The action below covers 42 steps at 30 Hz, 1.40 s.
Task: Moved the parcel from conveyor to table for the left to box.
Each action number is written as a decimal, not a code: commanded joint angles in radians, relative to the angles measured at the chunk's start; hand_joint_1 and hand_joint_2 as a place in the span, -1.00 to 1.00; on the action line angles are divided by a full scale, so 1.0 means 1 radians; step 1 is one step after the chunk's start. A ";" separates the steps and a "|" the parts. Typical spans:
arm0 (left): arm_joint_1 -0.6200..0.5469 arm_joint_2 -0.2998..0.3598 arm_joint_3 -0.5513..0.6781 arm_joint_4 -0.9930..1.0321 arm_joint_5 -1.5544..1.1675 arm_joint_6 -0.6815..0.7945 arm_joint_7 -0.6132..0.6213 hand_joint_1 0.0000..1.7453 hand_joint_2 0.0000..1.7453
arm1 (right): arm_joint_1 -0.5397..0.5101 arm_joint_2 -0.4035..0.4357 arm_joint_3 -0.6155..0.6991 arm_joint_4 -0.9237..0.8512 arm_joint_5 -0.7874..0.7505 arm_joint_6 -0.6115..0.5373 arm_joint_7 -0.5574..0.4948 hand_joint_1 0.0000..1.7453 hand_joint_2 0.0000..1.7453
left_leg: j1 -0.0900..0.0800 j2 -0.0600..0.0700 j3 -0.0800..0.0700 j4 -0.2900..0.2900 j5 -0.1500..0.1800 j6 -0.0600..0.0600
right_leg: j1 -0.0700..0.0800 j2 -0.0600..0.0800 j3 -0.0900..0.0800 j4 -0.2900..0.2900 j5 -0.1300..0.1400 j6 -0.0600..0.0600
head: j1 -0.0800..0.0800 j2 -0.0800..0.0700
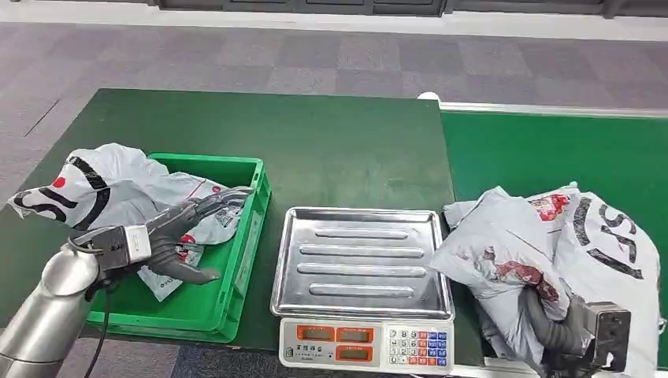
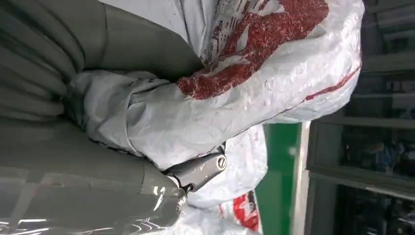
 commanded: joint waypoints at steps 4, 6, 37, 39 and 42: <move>-0.039 -0.015 -0.061 0.054 -0.005 -0.007 0.003 -1.00 1.00 | -0.005 -0.022 0.049 -0.020 -0.003 0.002 0.001 1.00 1.00 | 0.000 -0.003 0.002 -0.002 0.001 0.000 | 0.000 -0.002 0.003 -0.002 -0.001 0.000 | 0.000 0.000; -0.039 -0.015 -0.061 0.054 -0.005 -0.007 0.003 -1.00 1.00 | -0.005 -0.022 0.049 -0.020 -0.003 0.002 0.001 1.00 1.00 | 0.000 -0.002 0.000 -0.001 0.000 0.000 | 0.000 -0.002 0.001 -0.001 -0.001 0.000 | 0.000 0.000; -0.131 -0.108 -0.120 0.130 -0.028 -0.005 0.050 -1.00 1.00 | -1.081 -0.233 0.382 0.653 0.039 -0.128 0.075 1.00 1.00 | -0.004 0.008 -0.001 0.000 0.003 0.005 | -0.003 0.009 -0.003 0.000 0.006 0.005 | 0.000 0.000; -0.132 -0.104 -0.122 0.130 -0.021 -0.005 0.054 -1.00 1.00 | -1.141 -0.223 0.428 0.693 0.037 -0.143 0.080 1.00 1.00 | -0.005 0.013 -0.003 0.003 0.003 0.005 | -0.004 0.014 -0.007 0.003 0.008 0.006 | 0.000 0.000; -0.126 -0.093 -0.119 0.132 -0.015 -0.006 0.052 -1.00 1.00 | -1.186 -0.220 0.461 0.689 0.038 -0.152 0.105 1.00 1.00 | -0.004 0.008 -0.004 0.000 0.008 0.004 | -0.005 0.009 -0.008 0.001 0.011 0.005 | 0.000 0.000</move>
